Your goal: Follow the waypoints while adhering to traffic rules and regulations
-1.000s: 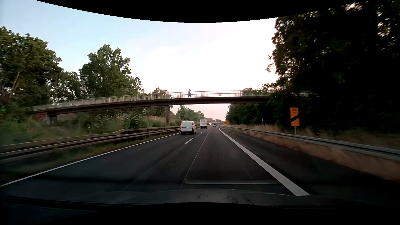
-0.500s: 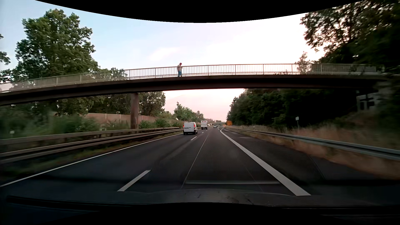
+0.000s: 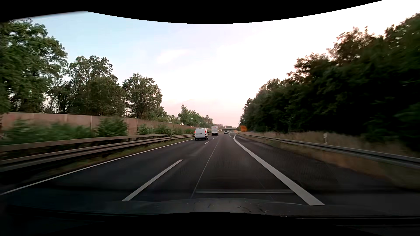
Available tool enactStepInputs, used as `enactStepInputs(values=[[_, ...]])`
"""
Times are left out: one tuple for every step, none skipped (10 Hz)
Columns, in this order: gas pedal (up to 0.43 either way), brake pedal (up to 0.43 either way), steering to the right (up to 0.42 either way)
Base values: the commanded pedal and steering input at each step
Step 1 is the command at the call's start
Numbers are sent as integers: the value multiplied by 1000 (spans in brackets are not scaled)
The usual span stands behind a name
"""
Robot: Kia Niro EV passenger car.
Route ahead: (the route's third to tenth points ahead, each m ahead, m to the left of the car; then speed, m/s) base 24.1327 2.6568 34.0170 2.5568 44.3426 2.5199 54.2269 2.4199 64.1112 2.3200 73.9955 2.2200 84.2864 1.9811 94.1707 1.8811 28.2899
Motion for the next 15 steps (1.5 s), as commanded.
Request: enactStepInputs(values=[[138, 0, -2], [138, 0, -2], [138, 0, -1], [138, 0, -2], [138, 0, -2], [138, 0, -1], [138, 0, -2], [138, 0, -2], [138, 0, -2], [138, 0, -2], [138, 0, -2], [138, 0, -1], [138, 0, -2], [138, 0, -2], [138, 0, -2]])
